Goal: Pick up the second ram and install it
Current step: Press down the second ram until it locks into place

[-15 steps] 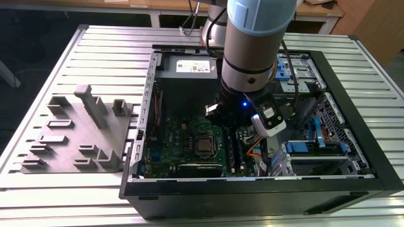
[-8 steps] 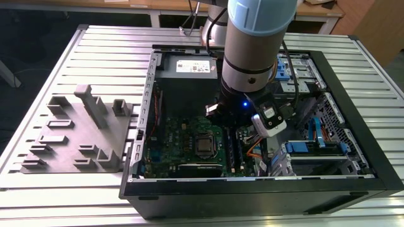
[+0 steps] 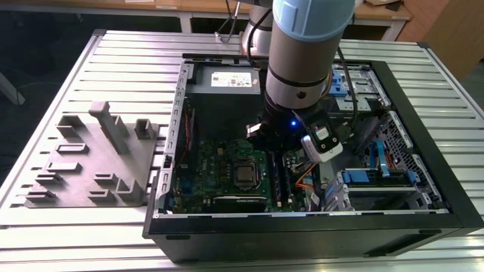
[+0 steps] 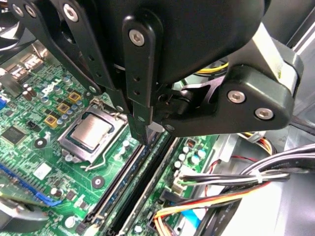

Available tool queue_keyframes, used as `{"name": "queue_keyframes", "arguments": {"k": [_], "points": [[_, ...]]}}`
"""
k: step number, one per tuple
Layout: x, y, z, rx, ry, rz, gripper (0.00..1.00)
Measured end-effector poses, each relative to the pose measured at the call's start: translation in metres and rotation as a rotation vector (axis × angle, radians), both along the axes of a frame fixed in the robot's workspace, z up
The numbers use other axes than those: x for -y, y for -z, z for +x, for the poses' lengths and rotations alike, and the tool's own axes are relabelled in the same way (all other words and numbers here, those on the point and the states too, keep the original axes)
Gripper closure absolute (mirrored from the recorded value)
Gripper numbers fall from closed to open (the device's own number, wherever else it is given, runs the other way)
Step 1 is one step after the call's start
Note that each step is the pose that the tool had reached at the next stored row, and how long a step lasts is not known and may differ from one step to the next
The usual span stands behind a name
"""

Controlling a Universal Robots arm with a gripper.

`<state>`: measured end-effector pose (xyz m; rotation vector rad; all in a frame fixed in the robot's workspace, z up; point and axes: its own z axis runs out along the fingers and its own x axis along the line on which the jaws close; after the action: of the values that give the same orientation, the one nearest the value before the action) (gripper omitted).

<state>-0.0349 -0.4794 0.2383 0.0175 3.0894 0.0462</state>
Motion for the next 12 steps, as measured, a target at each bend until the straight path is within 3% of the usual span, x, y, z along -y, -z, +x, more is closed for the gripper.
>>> {"name": "queue_keyframes", "arguments": {"k": [8, 12], "points": [[-0.0205, 0.0005, 0.0, 0.0, 0.0, 0.0001, 0.93], [-0.0265, 0.0005, 0.0, 0.0001, 0.0, 0.0001, 0.93]]}}
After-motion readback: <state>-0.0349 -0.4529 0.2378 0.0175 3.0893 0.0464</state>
